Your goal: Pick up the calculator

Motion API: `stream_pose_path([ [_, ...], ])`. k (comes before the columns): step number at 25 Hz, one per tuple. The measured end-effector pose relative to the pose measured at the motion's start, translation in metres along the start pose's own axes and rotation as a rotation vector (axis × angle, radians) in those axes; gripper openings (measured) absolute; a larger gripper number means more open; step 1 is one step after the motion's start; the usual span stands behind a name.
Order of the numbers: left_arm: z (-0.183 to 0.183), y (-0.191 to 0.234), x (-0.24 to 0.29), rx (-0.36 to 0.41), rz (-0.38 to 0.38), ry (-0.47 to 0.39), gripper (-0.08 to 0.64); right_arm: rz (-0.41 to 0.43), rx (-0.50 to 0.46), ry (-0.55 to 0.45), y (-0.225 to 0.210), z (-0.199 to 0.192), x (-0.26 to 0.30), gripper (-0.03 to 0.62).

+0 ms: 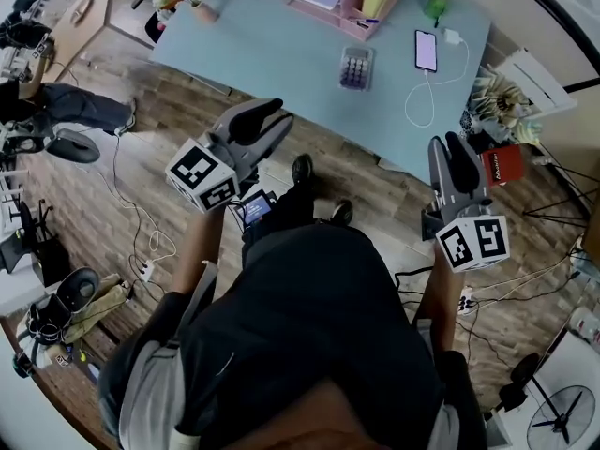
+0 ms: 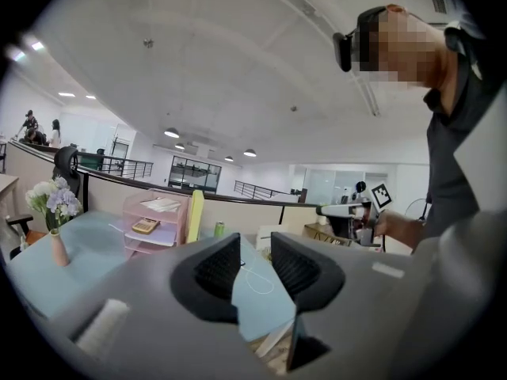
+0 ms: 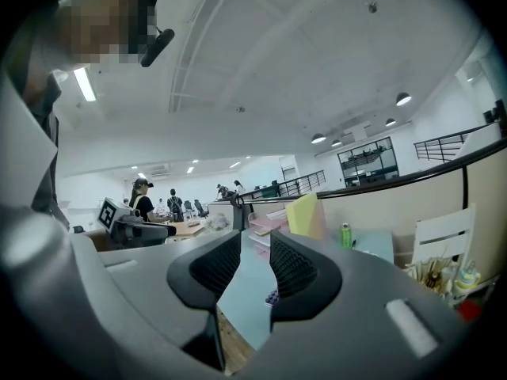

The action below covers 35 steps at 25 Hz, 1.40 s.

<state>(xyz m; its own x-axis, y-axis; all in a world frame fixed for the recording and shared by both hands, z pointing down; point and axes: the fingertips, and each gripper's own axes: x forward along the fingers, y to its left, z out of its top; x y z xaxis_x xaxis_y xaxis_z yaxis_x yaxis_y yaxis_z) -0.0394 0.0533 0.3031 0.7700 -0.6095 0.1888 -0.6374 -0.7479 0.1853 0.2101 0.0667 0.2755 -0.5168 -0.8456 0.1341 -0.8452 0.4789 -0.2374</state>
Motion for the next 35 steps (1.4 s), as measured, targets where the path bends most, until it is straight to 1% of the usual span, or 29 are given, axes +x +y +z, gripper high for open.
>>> stream_pose_path([
  [5, 0.006, 0.037, 0.023, -0.008, -0.075, -0.009, 0.143, -0.073, -0.004, 0.011, 0.001, 0.005, 0.025, 0.095],
  [10, 0.022, 0.075, 0.042, -0.001, -0.159, -0.026, 0.143, -0.140, -0.017, 0.013, 0.008, 0.018, 0.057, 0.095],
  [14, 0.024, 0.105, 0.055, -0.004, -0.215, -0.017, 0.143, -0.186, -0.018, 0.001, 0.015, 0.026, 0.080, 0.095],
  [21, 0.028, 0.139, 0.068, -0.010, -0.292, -0.012, 0.143, -0.272, -0.006, 0.011, 0.020, 0.019, 0.104, 0.095],
  [28, 0.029, 0.168, 0.067, -0.027, -0.332, -0.020, 0.143, -0.317, -0.020, 0.019, 0.033, 0.021, 0.128, 0.095],
  [35, 0.023, 0.187, 0.059, -0.051, -0.329, -0.034, 0.143, -0.303, -0.044, 0.044, 0.044, 0.023, 0.149, 0.097],
])
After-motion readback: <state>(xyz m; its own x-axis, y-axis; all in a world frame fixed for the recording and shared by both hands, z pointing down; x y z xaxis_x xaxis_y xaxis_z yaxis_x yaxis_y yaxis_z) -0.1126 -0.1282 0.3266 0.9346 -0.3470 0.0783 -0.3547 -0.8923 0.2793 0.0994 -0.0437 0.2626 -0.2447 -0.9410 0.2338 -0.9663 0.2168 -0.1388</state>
